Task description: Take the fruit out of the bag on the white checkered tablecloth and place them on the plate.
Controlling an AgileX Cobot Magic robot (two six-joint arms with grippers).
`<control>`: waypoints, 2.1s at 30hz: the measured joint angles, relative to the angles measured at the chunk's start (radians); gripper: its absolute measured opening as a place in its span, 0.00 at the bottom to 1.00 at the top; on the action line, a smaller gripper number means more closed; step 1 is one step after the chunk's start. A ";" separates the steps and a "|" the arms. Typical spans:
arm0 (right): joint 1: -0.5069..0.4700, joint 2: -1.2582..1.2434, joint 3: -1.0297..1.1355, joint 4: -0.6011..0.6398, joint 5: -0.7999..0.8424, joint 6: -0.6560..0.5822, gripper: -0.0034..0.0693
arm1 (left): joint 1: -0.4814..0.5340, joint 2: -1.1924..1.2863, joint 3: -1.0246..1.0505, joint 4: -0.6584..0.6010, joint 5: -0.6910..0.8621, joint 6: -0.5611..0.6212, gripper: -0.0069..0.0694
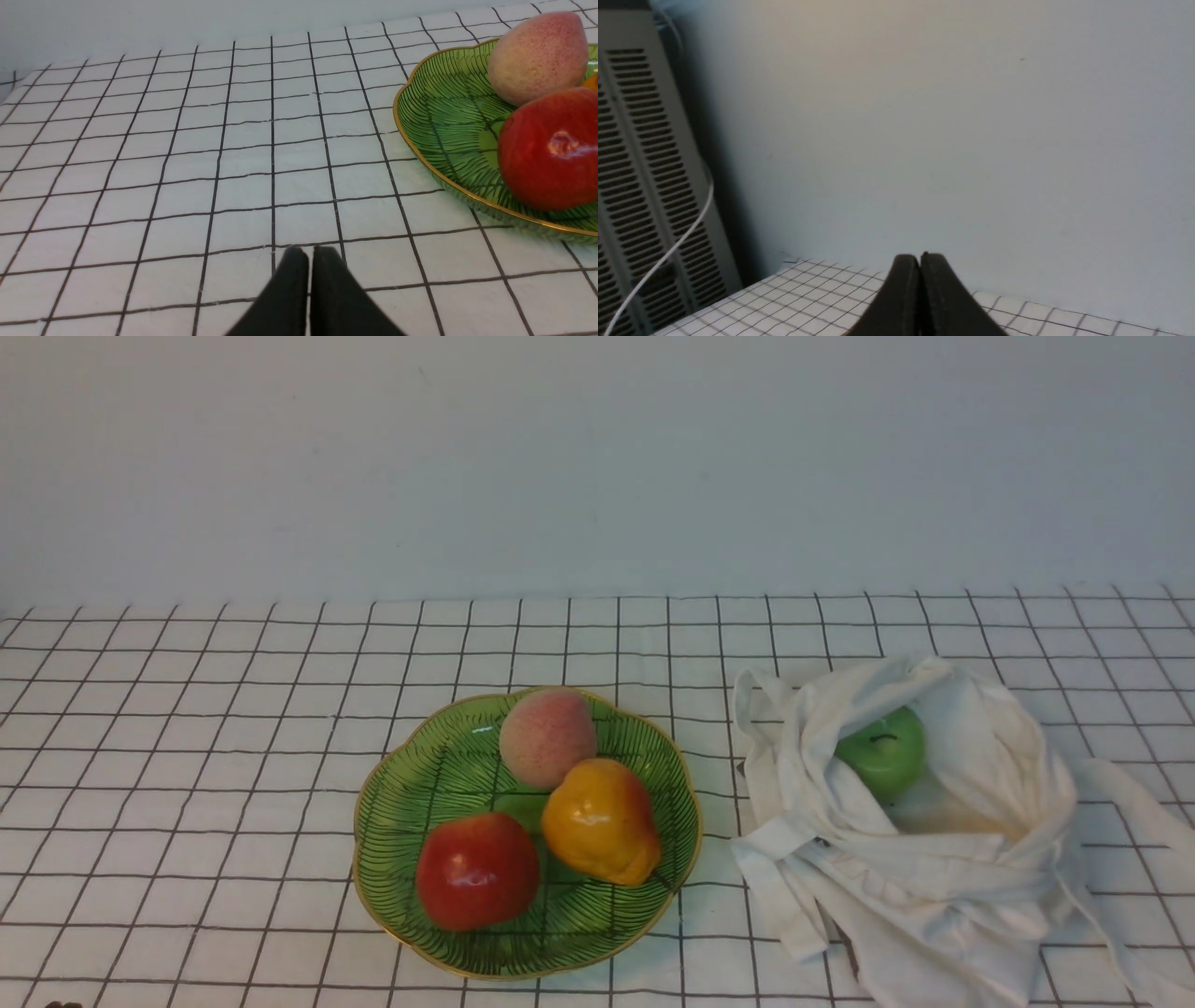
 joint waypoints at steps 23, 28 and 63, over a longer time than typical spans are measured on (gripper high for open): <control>-0.309 0.000 0.104 0.397 -0.043 -0.444 0.03 | 0.000 0.000 0.000 0.000 0.000 0.000 0.08; -0.586 0.000 0.271 0.397 -0.043 -0.446 0.03 | 0.000 0.000 0.000 0.000 0.000 0.000 0.08; -0.827 0.002 0.439 0.378 -0.065 -0.447 0.03 | 0.000 0.000 0.000 0.000 0.000 0.001 0.08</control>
